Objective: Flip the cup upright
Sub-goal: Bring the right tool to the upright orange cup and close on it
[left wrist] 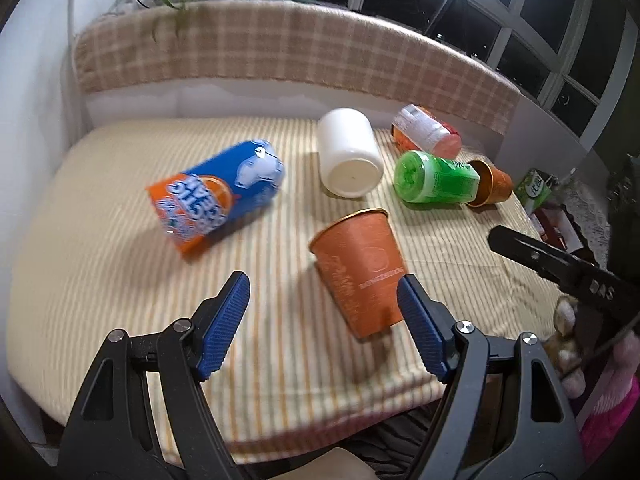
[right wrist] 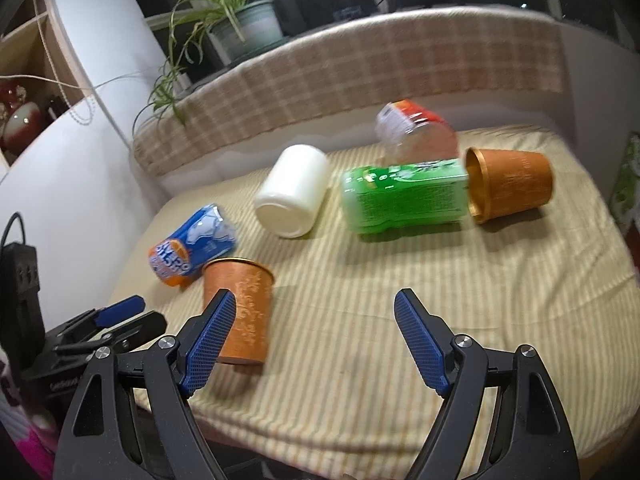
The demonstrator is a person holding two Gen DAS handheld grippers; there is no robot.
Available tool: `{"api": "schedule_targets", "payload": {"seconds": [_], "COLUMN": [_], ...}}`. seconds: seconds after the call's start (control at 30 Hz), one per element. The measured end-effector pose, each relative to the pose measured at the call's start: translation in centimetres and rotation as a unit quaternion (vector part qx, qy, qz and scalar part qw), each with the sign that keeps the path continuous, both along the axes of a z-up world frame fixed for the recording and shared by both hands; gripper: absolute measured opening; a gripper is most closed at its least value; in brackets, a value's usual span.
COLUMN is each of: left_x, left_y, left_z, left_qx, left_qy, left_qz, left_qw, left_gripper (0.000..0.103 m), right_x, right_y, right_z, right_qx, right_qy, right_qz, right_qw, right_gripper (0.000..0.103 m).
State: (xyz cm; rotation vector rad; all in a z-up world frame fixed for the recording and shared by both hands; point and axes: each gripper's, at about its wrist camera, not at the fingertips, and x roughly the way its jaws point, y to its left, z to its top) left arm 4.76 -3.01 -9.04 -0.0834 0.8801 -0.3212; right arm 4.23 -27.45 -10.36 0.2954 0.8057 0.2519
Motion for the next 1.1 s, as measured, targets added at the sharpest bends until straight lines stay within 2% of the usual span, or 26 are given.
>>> {"api": "schedule_targets", "payload": {"seconds": [0.13,0.3,0.53,0.63,1.1], "left_x": [-0.9,-1.6,-2.1,-2.4,-2.6], "left_y": [1.2,2.6,4.5,5.0,5.9], "left_z": [0.6,0.0,-1.3,-1.5,-1.9], "left_qx": [0.007,0.011,0.014,0.011,-0.003], "left_qy": [-0.012,0.001,0.024,0.026,0.033], "left_qz": [0.012,0.025,0.045,0.051,0.058], "left_qw": [0.9998,0.9996,0.9986,0.9983,0.9978], "left_gripper": [0.079,0.079,0.079,0.079,0.079], "right_x": [1.5,3.5,6.0,7.3,9.9], "right_y": [0.9,2.2,3.7,4.3,6.0], "right_z": [-0.3,-1.1,-2.0,-2.7,-4.7], "right_qx": [0.013,0.028,0.060,0.073,0.043], "right_qy": [0.022,0.058,0.113,0.149,0.202], "right_qz": [0.029,0.071,0.117,0.137,0.162], "right_qw": [0.999,0.995,0.985,0.977,0.965], "right_gripper": [0.081,0.081,0.081,0.081,0.081]}}
